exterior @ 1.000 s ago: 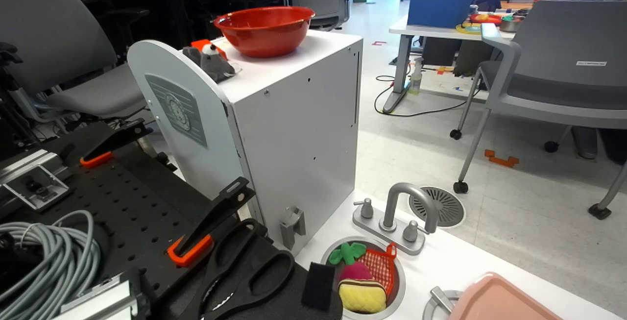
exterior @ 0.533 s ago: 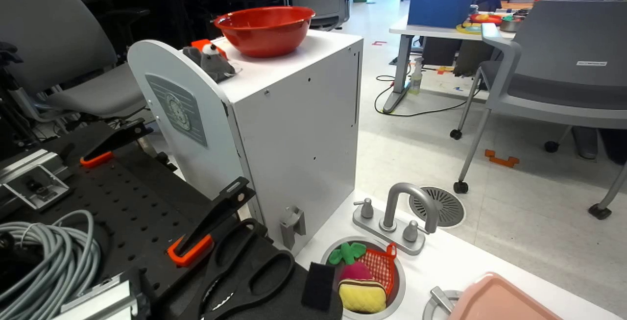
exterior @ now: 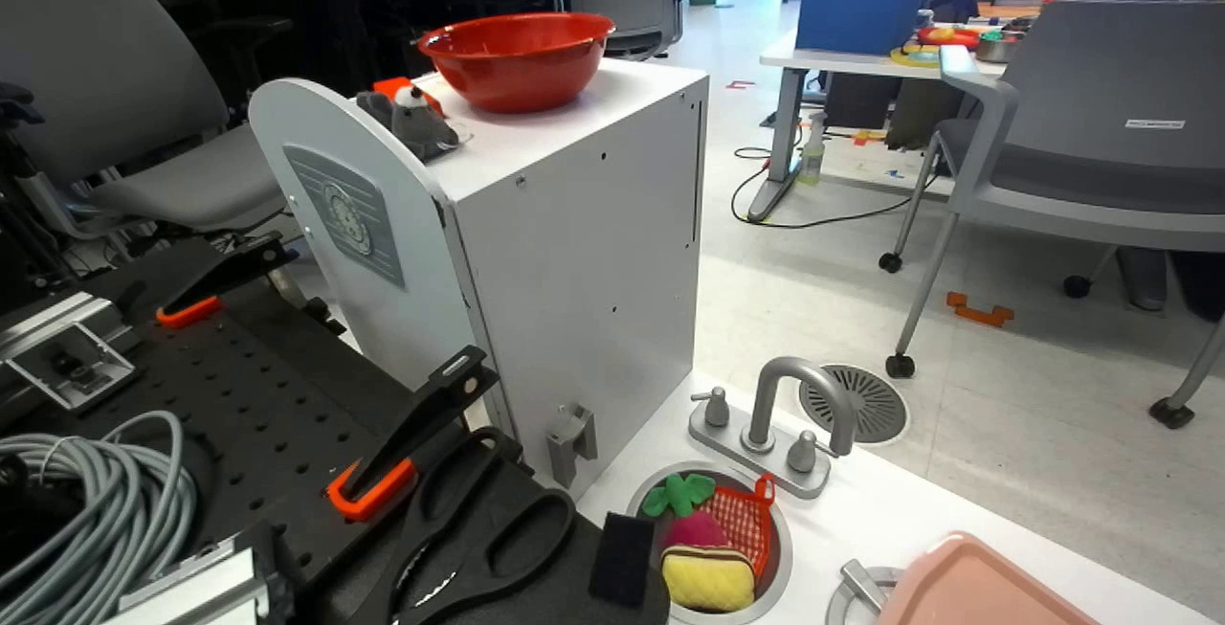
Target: Pick up the grey toy and put it the red bowl
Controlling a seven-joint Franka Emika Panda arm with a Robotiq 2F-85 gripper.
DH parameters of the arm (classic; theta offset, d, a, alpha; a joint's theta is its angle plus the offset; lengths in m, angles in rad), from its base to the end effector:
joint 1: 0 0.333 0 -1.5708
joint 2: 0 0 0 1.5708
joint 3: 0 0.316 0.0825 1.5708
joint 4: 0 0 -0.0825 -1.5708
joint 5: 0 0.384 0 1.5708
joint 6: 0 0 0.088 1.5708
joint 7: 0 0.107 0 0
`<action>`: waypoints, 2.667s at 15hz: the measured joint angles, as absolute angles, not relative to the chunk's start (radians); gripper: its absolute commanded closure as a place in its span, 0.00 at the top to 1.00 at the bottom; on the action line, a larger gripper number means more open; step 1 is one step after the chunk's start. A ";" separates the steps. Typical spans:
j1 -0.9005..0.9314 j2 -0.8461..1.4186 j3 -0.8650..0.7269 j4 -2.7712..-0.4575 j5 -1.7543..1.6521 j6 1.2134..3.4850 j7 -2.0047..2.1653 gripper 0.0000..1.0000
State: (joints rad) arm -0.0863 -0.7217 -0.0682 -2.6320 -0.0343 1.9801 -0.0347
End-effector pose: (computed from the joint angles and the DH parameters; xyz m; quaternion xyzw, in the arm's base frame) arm 0.3338 -0.0548 0.4734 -0.9983 0.0459 -0.0349 0.0036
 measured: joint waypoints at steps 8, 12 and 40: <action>-0.091 -0.474 -0.054 -2.525 -0.118 2.138 0.008 1.00; -0.087 -0.358 -0.054 -2.483 -0.109 2.199 0.009 1.00; -0.053 -0.127 -0.071 -2.483 0.101 2.279 -0.094 1.00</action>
